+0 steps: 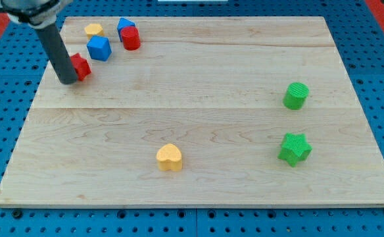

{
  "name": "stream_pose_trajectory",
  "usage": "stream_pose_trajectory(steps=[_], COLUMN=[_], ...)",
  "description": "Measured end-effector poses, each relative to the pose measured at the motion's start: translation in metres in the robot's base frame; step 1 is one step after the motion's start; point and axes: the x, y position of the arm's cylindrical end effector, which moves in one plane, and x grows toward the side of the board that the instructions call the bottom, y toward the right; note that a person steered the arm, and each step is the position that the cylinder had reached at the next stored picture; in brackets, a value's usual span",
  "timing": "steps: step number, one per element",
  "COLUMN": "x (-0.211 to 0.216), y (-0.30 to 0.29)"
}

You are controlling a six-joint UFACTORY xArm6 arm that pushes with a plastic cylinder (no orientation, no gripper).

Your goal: Move your arm in between the yellow heart and green star

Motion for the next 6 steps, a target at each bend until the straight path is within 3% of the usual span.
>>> stream_pose_trajectory(steps=[2,3,4,5,6], x=[-0.021,-0.059,-0.058,0.000,0.053], y=[-0.003,-0.003,0.006,0.015,0.099])
